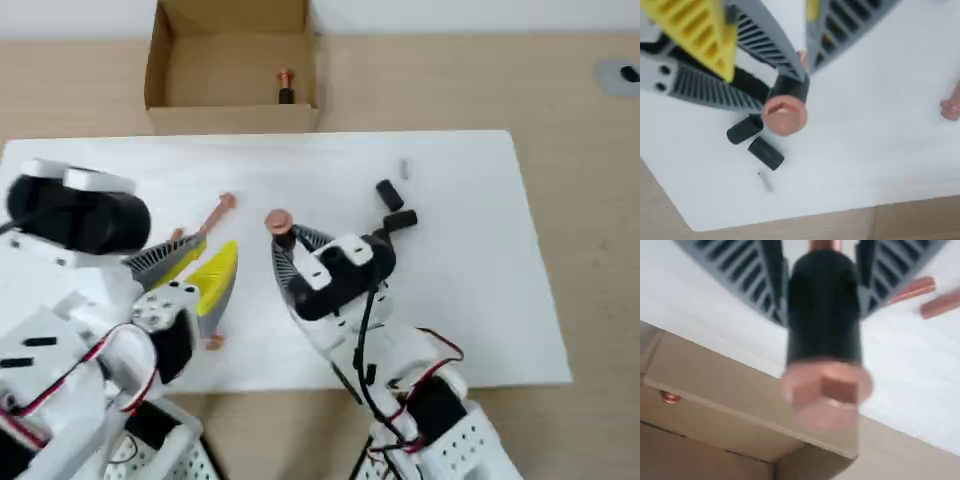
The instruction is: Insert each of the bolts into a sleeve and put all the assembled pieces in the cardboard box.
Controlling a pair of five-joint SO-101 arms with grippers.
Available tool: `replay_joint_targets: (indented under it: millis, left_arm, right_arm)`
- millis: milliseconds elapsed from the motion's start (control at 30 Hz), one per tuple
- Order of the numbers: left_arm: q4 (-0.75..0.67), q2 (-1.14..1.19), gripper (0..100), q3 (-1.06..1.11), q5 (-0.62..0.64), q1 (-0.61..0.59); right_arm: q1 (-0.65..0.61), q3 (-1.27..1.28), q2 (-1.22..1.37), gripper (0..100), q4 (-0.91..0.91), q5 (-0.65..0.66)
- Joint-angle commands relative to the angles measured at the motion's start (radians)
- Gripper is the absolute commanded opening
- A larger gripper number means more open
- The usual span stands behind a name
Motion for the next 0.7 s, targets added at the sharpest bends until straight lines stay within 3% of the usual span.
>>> replay_joint_targets:
  millis: [0,133,300,367,433,667]
  left_arm:
    - [0.092,0.087,11,-0.104,0.005,0.006]
    - [0.15,0.153,11,-0.084,0.002,-0.083]
    - [0.147,0.231,10,-0.002,-0.087,-0.327]
    - [0.147,0.257,5,0.037,-0.123,-0.387]
    - [0.147,0.268,1,0.066,-0.155,-0.41]
    - [0.147,0.232,1,0.081,-0.16,-0.407]
  right_arm:
    - [0.074,0.012,-0.01,1.0,-0.115,-0.086]
    - [0.18,-0.022,-0.008,1.0,-0.12,-0.192]
    - [0.266,-0.213,0.107,0.9,-0.04,-0.19]
    - [0.268,-0.303,0.209,0.9,-0.017,-0.189]
    - [0.263,-0.404,0.34,1.0,-0.015,-0.17]
    - [0.262,-0.814,0.858,1.0,-0.037,-0.157]
